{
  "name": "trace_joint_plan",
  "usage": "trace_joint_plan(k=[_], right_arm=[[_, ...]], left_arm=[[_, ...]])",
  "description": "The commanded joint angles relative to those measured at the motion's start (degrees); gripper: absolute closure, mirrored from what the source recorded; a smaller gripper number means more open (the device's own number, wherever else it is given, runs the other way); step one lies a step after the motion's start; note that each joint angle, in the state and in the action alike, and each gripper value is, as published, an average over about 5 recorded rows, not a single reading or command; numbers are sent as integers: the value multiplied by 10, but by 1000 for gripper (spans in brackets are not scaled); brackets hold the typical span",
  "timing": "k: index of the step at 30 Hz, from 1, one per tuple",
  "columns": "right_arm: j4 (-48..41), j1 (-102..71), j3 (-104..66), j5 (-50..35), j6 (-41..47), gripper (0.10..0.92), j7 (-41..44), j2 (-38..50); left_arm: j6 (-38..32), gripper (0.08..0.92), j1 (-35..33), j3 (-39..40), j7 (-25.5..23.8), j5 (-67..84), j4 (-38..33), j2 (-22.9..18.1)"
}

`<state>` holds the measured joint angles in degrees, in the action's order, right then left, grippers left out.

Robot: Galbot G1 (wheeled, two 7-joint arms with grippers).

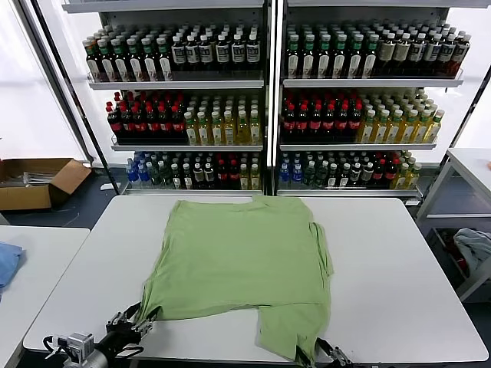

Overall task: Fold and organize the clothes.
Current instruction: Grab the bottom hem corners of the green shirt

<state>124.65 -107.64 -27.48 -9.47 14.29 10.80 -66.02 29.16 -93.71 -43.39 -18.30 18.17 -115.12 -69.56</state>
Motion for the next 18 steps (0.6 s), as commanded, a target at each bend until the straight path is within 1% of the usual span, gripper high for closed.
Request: trace_joint_plan(k=[1,2,6,8,11,13,18], right_arm=[[-3,2,3,0,-19,769,1,0],[-4,2,1,-3,-32,804,6,-1],[-14,2,-11,-9,-106,900,31,-5],[-17,-1,-18,-7,-146,919,43,-9],[-11,-15,-29,-20,-190,920,56,-12],[-2,-29,-36,-36,-207,920,63,-11],[22,-72,-58,-50,-240,920,79,-8]], left_arm=[[8,614,-2,7,2,4,6,-7],[6,640,-3,7,2,4,6,-8],[3,753,-6,6,4,4,3,-9],[1,814,-9,6,5,4,-2,-9],[0,886,-16,3,8,4,-18,-12],[0,908,-23,-1,10,4,-34,-16],[1,912,-51,-10,17,2,-84,-29]])
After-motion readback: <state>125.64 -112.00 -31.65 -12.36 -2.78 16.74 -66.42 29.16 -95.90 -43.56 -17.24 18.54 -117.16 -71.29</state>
